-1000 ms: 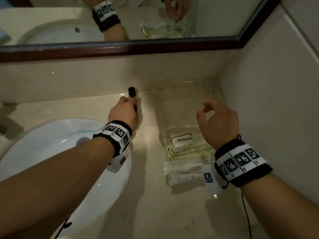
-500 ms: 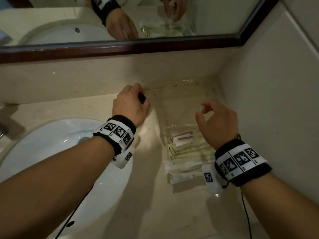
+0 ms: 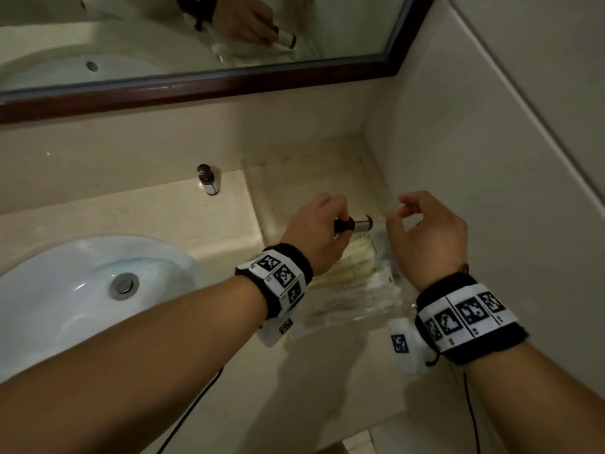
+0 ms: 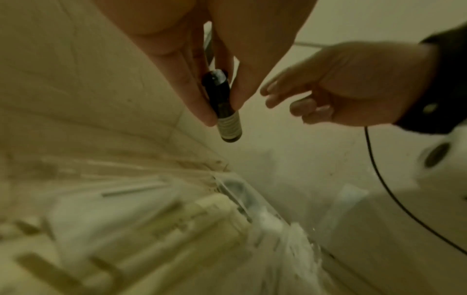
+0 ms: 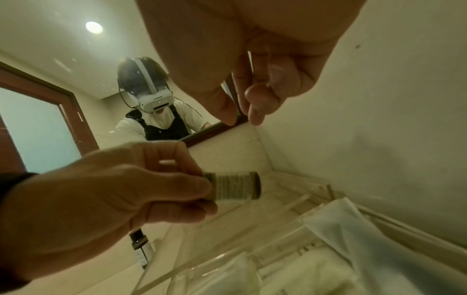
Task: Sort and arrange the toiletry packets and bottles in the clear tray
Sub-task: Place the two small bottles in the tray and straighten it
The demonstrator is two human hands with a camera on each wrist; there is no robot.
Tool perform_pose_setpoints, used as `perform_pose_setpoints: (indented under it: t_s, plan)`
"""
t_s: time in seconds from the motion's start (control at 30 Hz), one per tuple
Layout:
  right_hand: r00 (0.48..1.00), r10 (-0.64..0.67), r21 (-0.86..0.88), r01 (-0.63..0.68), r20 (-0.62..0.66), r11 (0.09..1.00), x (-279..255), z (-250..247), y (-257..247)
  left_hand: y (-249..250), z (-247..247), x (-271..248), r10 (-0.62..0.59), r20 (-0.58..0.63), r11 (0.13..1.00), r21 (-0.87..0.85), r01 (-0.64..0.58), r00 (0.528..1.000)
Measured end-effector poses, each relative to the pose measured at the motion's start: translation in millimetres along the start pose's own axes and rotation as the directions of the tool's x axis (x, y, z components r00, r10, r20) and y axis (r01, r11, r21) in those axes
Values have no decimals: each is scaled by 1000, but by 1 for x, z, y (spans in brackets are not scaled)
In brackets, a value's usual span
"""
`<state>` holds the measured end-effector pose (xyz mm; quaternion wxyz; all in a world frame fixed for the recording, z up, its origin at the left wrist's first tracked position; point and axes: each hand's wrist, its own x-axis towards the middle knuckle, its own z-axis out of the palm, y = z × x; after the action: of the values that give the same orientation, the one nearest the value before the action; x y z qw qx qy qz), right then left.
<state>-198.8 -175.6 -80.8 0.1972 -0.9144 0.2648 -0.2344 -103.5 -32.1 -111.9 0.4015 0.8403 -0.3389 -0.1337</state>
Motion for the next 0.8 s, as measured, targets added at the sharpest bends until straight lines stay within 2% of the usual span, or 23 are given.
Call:
perform_pose_setpoints:
  t_s: [0.17,0.3,0.43,0.57,0.67,0.8]
  plan:
    - [1000,17,-4,-17,-21,1000,-13,-12,16,3,35,5,-90,131,991,114,76,987]
    - [999,28,-13,-29,-19,1000,-18,-14,24,-2,53,8,-151,169,977,177,121,974]
    - [1000,26,-3,-26,-17,1000,-21,-13,26,-5,60,13,-190,180,939,319,125,965]
    - [999,33,-2,-33,5,999,-21,-12,22,-8,56,15,-180,133,926,358,122,975]
    - [999,36,4,-36,36,999,-18,-9,16,-13,48,13,-125,85,961,258,100,988]
    - [998,23,5,-23,60,1000,-12,-1,6,-22,18,13,-64,-72,992,107,71,995]
